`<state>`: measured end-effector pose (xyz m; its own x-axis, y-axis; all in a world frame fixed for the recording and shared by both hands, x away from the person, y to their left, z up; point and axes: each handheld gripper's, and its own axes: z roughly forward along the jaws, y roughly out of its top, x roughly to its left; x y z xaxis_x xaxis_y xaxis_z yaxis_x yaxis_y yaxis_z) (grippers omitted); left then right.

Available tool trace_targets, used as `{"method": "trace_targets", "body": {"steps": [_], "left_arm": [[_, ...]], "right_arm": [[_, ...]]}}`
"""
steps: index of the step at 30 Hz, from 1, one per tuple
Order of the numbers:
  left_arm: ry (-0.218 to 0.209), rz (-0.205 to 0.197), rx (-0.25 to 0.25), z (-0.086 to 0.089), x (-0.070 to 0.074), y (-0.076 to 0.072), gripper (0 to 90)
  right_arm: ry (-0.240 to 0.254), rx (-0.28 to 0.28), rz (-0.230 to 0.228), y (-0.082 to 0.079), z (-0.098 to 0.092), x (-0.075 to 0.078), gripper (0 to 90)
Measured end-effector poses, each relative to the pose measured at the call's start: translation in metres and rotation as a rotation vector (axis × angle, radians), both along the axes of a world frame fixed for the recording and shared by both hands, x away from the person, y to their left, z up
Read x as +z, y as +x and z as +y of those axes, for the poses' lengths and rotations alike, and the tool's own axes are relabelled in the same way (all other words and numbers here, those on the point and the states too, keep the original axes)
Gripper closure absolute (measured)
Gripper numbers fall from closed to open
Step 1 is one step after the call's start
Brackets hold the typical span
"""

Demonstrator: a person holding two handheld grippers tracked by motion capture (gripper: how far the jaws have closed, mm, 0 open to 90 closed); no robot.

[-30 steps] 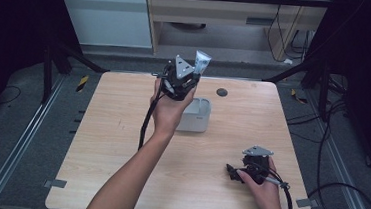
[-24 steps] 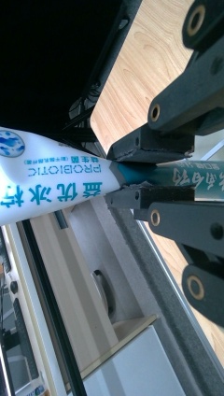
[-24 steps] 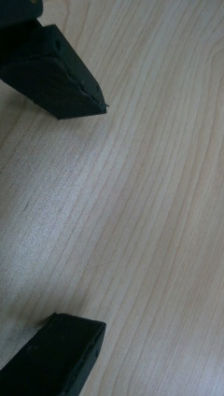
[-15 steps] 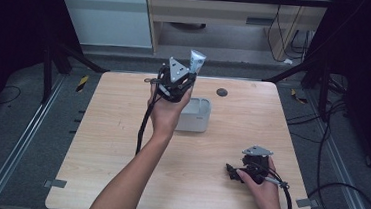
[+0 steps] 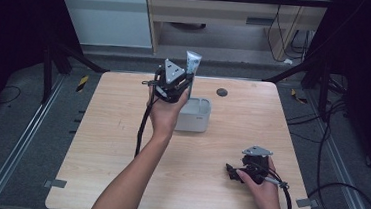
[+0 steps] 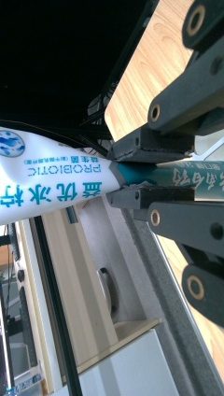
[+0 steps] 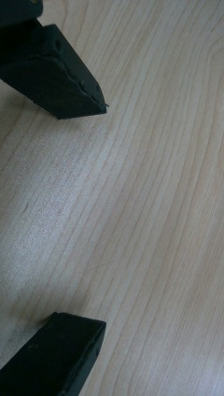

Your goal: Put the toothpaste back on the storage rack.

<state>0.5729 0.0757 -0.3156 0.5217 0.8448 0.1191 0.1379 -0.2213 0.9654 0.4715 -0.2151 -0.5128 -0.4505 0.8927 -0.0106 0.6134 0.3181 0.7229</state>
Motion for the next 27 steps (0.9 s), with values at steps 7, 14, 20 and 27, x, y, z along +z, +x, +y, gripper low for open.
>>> {"method": "trace_targets", "body": {"steps": [7, 14, 20, 27], "left_arm": [[-0.012, -0.004, 0.006, -0.004, -0.005, -0.001, 78.2], [-0.028, 0.011, 0.019, -0.005, -0.012, 0.0, 78.2], [-0.044, 0.009, 0.023, -0.005, -0.019, -0.001, 78.2], [-0.044, 0.013, 0.023, -0.006, -0.025, -0.001, 78.2]], "right_arm": [[0.001, -0.001, 0.001, 0.0, 0.0, 0.0, 0.6], [0.001, 0.0, 0.001, 0.0, 0.0, 0.0, 0.6], [0.001, 0.0, 0.001, 0.0, 0.0, 0.0, 0.6], [0.001, 0.0, 0.001, 0.0, 0.0, 0.0, 0.6]]}}
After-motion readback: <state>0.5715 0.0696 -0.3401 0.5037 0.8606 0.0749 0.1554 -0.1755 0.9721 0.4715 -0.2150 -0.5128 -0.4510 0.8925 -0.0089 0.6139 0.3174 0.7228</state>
